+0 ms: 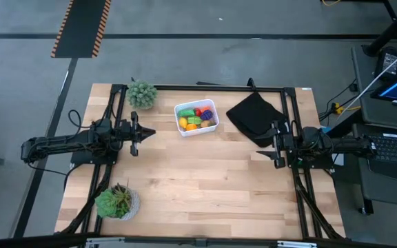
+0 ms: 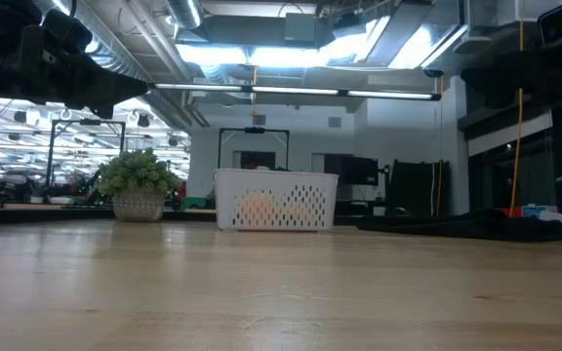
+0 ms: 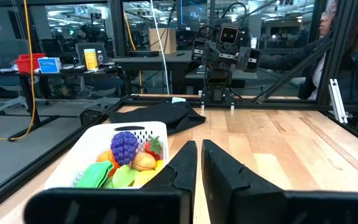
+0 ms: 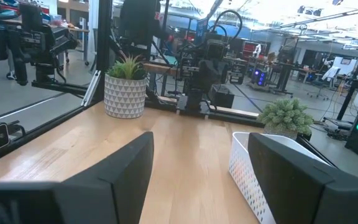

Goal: Pick and placing Produce into tupperware
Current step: Return to Home Position

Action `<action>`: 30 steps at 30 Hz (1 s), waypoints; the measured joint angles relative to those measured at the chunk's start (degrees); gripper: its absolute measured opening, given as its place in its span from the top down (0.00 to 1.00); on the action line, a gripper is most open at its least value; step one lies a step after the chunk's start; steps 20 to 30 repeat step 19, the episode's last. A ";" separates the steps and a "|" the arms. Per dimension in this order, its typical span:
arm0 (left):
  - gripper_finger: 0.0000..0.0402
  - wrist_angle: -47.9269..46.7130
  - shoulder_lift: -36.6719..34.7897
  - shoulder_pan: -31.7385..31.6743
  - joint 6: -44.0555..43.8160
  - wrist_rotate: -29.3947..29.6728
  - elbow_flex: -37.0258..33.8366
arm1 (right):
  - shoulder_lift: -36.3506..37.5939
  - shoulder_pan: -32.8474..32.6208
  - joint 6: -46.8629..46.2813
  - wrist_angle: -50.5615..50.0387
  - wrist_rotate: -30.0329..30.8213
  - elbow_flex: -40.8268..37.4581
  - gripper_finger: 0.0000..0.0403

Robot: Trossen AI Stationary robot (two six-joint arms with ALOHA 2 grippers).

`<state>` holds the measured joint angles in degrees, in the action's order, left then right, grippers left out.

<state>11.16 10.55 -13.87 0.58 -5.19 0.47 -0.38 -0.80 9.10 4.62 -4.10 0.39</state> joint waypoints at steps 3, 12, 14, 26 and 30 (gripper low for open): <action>0.94 -0.01 -0.02 0.02 0.01 -0.01 0.00 | 0.00 0.00 -0.02 0.00 0.00 0.01 0.35; 0.88 0.00 -0.02 0.02 0.02 0.00 0.00 | 0.00 0.00 -0.02 0.00 0.00 0.01 0.35; 0.86 0.00 -0.01 0.02 0.01 0.00 0.00 | 0.00 0.00 0.00 0.00 0.00 0.01 0.35; 0.84 -0.02 -0.02 0.00 0.01 0.00 0.00 | 0.00 0.00 -0.02 0.02 0.02 0.01 0.35; 0.84 -0.02 -0.02 0.00 0.01 0.00 0.00 | 0.00 0.00 -0.02 0.02 0.02 0.01 0.35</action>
